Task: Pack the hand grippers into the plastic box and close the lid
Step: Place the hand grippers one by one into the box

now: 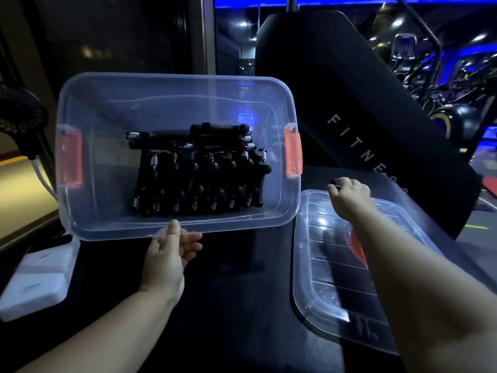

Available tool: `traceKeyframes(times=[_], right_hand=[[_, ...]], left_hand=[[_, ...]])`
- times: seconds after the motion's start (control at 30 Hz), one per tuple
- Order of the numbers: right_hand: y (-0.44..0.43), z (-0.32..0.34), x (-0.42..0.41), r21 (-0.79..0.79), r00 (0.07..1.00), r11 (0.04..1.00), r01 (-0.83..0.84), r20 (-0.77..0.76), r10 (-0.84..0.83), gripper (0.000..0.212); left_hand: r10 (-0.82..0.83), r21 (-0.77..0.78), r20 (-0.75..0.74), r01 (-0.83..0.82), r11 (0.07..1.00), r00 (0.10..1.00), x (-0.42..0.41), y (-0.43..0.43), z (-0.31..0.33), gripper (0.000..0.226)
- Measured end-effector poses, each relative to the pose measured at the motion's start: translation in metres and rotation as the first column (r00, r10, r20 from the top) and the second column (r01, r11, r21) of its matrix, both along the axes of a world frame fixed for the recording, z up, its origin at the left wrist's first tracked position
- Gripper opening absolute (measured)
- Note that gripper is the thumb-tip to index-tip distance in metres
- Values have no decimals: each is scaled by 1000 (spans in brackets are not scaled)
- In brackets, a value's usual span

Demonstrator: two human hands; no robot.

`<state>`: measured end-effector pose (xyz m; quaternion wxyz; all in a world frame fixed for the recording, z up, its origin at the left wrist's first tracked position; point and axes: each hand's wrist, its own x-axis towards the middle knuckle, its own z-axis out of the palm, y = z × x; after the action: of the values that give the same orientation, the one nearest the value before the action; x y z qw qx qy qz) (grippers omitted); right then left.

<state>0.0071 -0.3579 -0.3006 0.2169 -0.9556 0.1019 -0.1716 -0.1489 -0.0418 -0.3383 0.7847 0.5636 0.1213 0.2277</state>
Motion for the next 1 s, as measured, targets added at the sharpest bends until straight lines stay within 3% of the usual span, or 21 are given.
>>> traceKeyframes(times=[0.47, 0.87, 1.0], right_hand=[[-36, -35, 59, -79, 972, 997, -13, -234, -6, 64], [-39, -37, 77, -61, 975, 998, 30, -217, -43, 62], [-35, -32, 63, -127, 979, 990, 67, -186, -90, 62]], left_hand=[[23, 26, 26, -23, 999, 999, 3, -1, -6, 31], [29, 50, 74, -33, 998, 997, 11, -1, -9, 33], [19, 64, 68, -23, 998, 998, 12, 0, -9, 34]])
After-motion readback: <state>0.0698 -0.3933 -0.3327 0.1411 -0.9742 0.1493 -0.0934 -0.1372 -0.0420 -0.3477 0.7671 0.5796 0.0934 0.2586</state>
